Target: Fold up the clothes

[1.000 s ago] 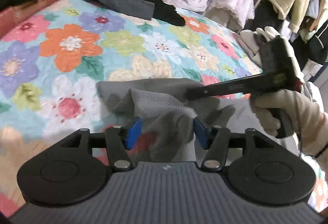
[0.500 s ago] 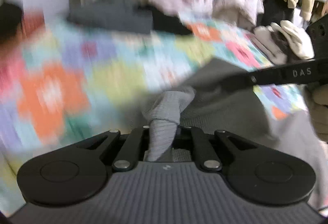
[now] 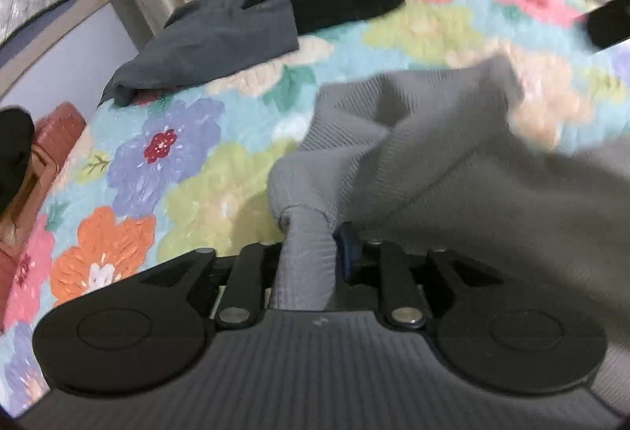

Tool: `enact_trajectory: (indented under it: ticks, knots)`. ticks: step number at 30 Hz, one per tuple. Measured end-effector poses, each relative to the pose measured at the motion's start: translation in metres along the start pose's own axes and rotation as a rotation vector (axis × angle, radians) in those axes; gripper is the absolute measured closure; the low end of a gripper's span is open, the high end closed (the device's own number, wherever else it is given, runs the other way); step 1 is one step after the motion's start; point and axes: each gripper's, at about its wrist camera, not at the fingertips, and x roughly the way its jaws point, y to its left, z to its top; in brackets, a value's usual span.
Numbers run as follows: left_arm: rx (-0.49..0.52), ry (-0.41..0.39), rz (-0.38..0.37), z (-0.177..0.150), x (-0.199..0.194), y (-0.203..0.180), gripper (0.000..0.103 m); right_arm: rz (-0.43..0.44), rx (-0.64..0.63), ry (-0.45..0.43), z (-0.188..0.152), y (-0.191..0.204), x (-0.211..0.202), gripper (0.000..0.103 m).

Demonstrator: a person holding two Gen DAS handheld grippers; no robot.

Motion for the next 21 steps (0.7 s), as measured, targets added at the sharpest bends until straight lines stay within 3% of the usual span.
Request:
enact_trajectory:
  ticks: [2,6,8,10,14,18,21]
  knots:
    - [0.027,-0.005,0.047,-0.003,-0.006,0.003,0.051,-0.042,0.024,0.016,-0.015,-0.031,-0.03,0.074]
    - [-0.074,-0.049,0.013,-0.002,-0.049,0.022,0.051,-0.213,-0.013,0.03,-0.042,-0.082,-0.09,0.06]
    - [-0.108,-0.101,-0.043,0.002,-0.076,0.019,0.049,-0.305,0.001,0.013,-0.059,-0.106,-0.117,0.05]
    - [-0.119,-0.13,-0.138,0.006,-0.095,0.004,0.048,-0.345,0.071,0.005,-0.079,-0.13,-0.138,0.049]
    - [-0.112,-0.114,-0.302,0.015,-0.107,-0.043,0.047,-0.398,0.148,0.007,-0.11,-0.161,-0.157,0.049]
    - [-0.086,-0.082,-0.374,0.018,-0.109,-0.087,0.045,-0.436,0.135,0.02,-0.125,-0.174,-0.156,0.042]
    - [-0.109,-0.051,-0.403,0.017,-0.104,-0.104,0.045,-0.324,0.124,0.033,-0.129,-0.188,-0.149,0.042]
